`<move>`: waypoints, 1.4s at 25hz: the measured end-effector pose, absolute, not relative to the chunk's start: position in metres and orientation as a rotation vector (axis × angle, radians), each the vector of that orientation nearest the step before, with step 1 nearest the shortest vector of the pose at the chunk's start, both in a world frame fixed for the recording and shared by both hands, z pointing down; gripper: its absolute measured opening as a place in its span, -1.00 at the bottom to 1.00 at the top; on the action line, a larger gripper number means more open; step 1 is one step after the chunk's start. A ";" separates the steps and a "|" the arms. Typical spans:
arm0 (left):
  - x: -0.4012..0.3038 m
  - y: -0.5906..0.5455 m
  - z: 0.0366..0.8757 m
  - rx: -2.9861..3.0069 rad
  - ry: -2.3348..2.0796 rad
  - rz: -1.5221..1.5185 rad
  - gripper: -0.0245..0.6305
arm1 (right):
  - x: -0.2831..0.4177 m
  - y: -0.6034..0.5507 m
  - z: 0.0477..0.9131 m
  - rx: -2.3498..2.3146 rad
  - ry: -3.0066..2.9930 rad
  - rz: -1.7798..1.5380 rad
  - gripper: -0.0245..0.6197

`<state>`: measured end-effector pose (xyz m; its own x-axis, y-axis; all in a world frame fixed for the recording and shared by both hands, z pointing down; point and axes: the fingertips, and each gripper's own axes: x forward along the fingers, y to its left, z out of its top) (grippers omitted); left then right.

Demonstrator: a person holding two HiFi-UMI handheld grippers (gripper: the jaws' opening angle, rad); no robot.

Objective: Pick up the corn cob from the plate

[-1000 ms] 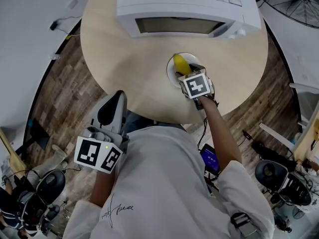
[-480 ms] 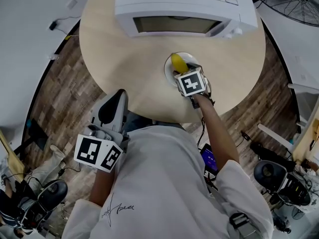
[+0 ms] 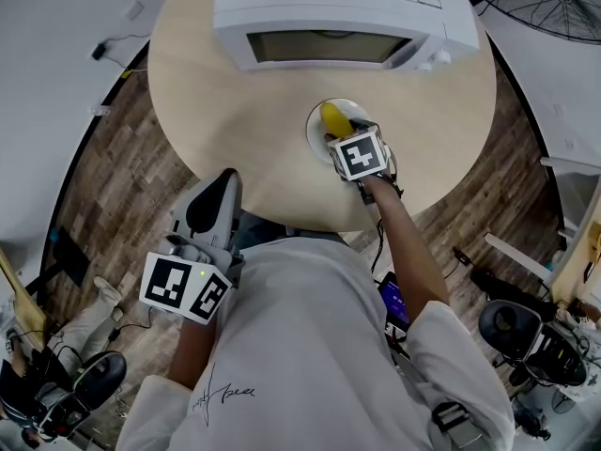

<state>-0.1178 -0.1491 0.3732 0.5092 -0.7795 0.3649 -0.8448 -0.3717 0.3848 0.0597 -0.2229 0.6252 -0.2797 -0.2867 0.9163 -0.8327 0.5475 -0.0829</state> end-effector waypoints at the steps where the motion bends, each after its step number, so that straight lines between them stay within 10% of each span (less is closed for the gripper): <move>1: -0.117 -0.149 0.373 2.228 -1.323 0.163 -0.94 | 0.061 -0.222 0.625 0.921 -1.827 0.713 -0.09; 35: -0.098 -0.141 0.374 2.249 -1.297 0.174 -0.94 | 0.076 -0.221 0.599 0.995 -1.882 0.764 -0.09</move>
